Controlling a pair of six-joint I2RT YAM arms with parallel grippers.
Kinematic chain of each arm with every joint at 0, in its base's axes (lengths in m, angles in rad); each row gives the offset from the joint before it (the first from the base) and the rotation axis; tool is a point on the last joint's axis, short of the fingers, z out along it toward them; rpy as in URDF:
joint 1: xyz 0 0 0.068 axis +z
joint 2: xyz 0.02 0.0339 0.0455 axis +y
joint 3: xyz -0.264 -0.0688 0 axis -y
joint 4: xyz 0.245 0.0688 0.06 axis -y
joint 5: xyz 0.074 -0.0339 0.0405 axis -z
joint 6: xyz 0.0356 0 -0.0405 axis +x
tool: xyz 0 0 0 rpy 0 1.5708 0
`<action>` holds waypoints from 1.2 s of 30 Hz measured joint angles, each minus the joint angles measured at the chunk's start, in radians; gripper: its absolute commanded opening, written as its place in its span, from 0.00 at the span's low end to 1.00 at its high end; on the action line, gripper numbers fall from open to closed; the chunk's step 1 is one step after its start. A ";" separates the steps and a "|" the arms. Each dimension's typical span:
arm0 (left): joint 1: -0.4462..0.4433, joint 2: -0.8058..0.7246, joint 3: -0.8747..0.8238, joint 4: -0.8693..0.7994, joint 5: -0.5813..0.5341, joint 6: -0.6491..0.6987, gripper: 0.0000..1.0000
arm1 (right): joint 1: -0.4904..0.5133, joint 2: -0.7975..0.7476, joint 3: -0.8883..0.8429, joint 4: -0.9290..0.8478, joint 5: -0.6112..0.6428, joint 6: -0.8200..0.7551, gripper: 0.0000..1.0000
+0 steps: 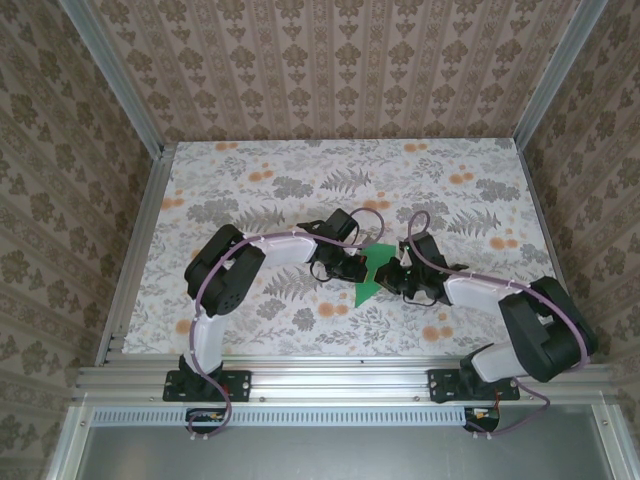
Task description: Fold a paper plane with a square sheet of paper (pick it up from the middle)
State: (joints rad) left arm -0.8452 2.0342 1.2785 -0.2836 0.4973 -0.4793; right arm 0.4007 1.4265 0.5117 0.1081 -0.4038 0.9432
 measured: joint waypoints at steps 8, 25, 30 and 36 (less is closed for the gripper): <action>0.002 0.000 0.000 -0.003 -0.003 0.000 0.03 | -0.007 0.138 -0.010 0.121 -0.068 0.013 0.09; 0.002 0.000 0.000 -0.007 0.001 0.001 0.03 | -0.102 0.175 0.068 0.025 -0.057 -0.082 0.10; 0.002 -0.005 -0.005 -0.005 0.000 0.004 0.04 | -0.108 0.158 0.068 0.014 -0.064 -0.081 0.16; 0.002 -0.032 -0.025 -0.031 -0.006 0.003 0.10 | -0.124 0.013 0.070 -0.104 -0.041 -0.112 0.27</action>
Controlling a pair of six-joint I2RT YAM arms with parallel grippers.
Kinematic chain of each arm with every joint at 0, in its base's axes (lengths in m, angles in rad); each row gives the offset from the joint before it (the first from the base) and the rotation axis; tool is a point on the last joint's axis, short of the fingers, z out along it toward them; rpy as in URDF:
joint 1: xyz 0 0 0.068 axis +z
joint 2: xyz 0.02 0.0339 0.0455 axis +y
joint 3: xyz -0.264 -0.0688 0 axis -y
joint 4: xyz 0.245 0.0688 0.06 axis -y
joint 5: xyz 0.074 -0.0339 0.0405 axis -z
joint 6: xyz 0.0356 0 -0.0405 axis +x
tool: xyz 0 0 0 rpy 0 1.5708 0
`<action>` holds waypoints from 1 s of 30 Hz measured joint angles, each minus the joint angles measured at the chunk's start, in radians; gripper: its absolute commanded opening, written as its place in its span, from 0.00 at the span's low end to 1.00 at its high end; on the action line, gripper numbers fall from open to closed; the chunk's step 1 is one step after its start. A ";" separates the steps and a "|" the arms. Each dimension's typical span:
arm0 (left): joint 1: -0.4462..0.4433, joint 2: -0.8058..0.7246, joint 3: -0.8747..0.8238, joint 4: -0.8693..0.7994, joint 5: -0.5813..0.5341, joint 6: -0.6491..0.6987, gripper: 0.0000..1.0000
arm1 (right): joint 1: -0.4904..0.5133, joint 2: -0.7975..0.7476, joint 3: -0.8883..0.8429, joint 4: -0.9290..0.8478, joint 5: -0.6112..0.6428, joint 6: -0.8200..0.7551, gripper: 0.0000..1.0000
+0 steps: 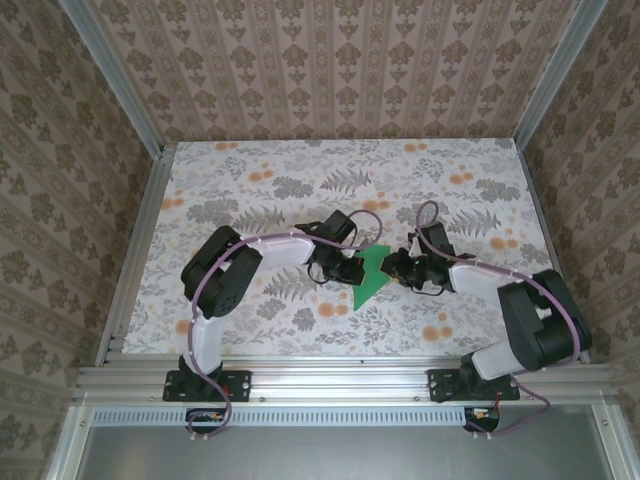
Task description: Fold a paper plane with a square sheet of paper (pick it up from the middle)
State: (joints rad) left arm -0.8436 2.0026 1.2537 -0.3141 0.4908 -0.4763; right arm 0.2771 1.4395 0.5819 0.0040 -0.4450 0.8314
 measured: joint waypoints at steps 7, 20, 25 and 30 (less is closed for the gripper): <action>0.000 -0.042 0.004 -0.034 -0.008 0.001 0.11 | -0.003 -0.033 0.000 -0.077 0.004 -0.021 0.33; 0.000 -0.050 0.005 -0.061 -0.023 0.008 0.07 | -0.003 0.059 0.001 -0.040 -0.049 -0.021 0.36; 0.000 -0.050 0.005 -0.061 -0.024 0.009 0.06 | -0.003 0.092 0.008 -0.013 -0.087 -0.022 0.36; 0.000 -0.050 0.005 -0.061 -0.024 0.009 0.05 | -0.003 0.130 0.034 0.027 -0.146 -0.044 0.35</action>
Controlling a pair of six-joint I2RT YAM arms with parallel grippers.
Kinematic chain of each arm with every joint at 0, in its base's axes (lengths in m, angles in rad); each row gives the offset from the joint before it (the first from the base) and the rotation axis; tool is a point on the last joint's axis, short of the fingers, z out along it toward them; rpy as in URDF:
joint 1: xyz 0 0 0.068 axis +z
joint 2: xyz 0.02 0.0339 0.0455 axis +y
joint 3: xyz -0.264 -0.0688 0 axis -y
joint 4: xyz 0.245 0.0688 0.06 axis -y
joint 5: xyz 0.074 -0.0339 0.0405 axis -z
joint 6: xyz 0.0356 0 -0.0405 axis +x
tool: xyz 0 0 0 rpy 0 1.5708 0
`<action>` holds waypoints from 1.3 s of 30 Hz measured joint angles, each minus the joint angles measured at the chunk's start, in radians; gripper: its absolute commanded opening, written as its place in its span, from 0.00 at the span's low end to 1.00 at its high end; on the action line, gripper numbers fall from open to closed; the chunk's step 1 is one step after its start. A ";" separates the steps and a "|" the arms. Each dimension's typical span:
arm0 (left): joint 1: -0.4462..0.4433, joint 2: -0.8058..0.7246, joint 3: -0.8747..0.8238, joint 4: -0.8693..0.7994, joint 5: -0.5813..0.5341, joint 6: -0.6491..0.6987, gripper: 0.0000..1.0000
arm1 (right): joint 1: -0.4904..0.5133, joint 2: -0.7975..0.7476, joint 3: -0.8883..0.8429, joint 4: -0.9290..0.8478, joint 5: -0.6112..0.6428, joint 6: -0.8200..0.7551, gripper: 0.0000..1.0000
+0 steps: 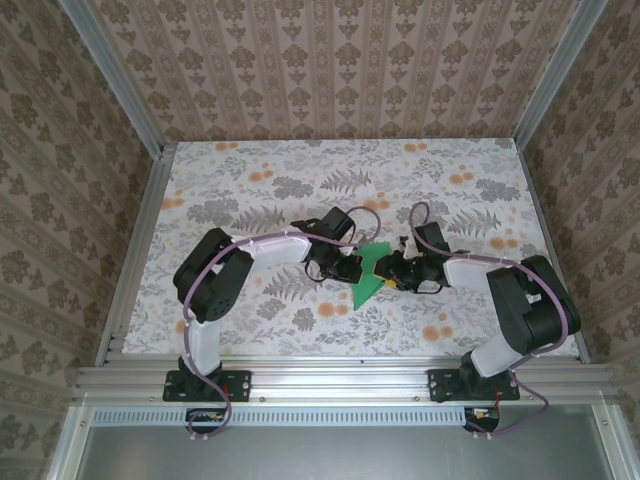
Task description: Fold a paper plane with a square sheet of paper (pick it up from the middle)
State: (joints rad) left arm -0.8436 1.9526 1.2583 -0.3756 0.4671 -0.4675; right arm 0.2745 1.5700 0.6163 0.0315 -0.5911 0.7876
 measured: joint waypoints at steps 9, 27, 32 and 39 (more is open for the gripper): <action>0.000 0.000 0.000 0.000 -0.007 0.000 0.09 | 0.000 0.053 0.024 0.013 -0.047 -0.085 0.19; -0.187 -0.217 -0.104 -0.028 -0.278 -0.024 0.39 | 0.132 -0.074 -0.024 0.019 0.121 0.139 0.07; -0.227 -0.222 -0.165 -0.023 -0.360 -0.053 0.45 | 0.150 -0.092 -0.064 0.035 0.161 0.227 0.07; -0.286 -0.212 -0.163 -0.006 -0.446 -0.064 0.53 | 0.152 -0.112 -0.069 0.034 0.174 0.260 0.08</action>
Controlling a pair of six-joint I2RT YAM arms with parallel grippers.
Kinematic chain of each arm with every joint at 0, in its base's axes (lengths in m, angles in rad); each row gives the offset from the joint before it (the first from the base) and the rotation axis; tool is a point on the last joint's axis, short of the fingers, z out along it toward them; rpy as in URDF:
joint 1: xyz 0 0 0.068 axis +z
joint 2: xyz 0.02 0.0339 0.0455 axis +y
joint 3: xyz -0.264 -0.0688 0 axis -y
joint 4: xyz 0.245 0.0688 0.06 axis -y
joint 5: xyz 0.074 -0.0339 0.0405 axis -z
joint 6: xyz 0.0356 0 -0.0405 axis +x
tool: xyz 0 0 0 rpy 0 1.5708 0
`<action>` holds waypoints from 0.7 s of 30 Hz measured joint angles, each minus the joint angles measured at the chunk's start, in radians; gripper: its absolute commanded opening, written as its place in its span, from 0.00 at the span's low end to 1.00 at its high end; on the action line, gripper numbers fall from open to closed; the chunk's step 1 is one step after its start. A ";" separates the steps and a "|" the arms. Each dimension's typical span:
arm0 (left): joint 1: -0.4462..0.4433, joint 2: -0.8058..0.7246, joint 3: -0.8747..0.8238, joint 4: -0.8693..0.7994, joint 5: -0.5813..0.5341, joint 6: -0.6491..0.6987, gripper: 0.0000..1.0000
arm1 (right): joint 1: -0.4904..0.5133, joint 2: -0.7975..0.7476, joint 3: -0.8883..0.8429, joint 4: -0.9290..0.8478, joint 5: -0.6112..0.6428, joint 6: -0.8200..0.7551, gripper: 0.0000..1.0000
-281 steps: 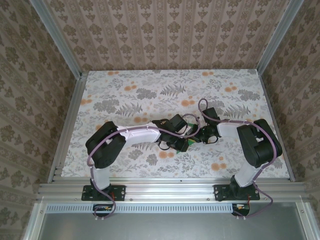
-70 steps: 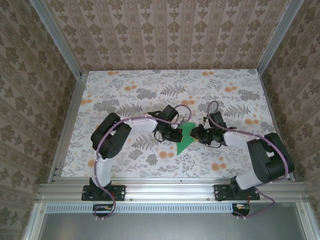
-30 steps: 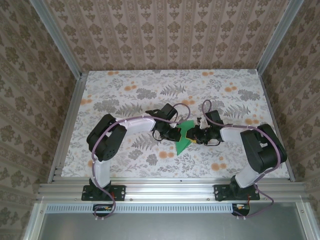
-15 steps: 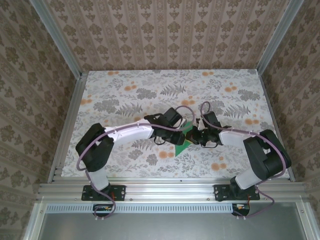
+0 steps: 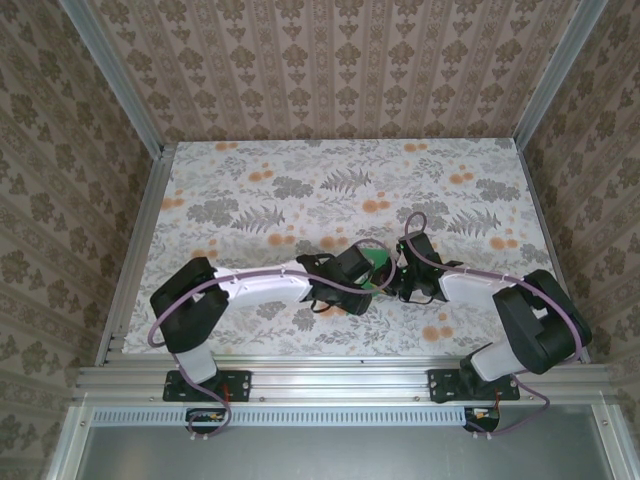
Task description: Fold a paper plane with a square sheet of paper (pick it up from the middle)
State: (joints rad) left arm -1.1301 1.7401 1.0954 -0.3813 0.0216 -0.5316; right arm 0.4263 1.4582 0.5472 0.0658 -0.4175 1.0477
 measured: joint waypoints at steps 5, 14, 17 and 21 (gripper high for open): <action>-0.037 0.035 0.024 -0.001 -0.053 0.000 0.55 | 0.000 -0.005 0.000 0.000 0.000 0.004 0.07; -0.042 0.037 0.024 0.011 -0.083 0.000 0.56 | 0.000 -0.005 0.000 -0.001 0.000 0.003 0.08; -0.041 0.037 0.024 0.016 -0.087 0.000 0.56 | 0.000 -0.005 0.000 -0.002 0.000 0.003 0.08; -0.041 0.037 0.024 0.023 -0.087 0.000 0.57 | 0.000 -0.005 0.000 -0.002 0.000 0.002 0.08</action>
State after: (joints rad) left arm -1.1709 1.7771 1.1191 -0.3580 -0.0654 -0.5316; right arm 0.4263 1.4532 0.5476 0.0643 -0.4171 1.0500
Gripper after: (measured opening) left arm 0.564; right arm 0.078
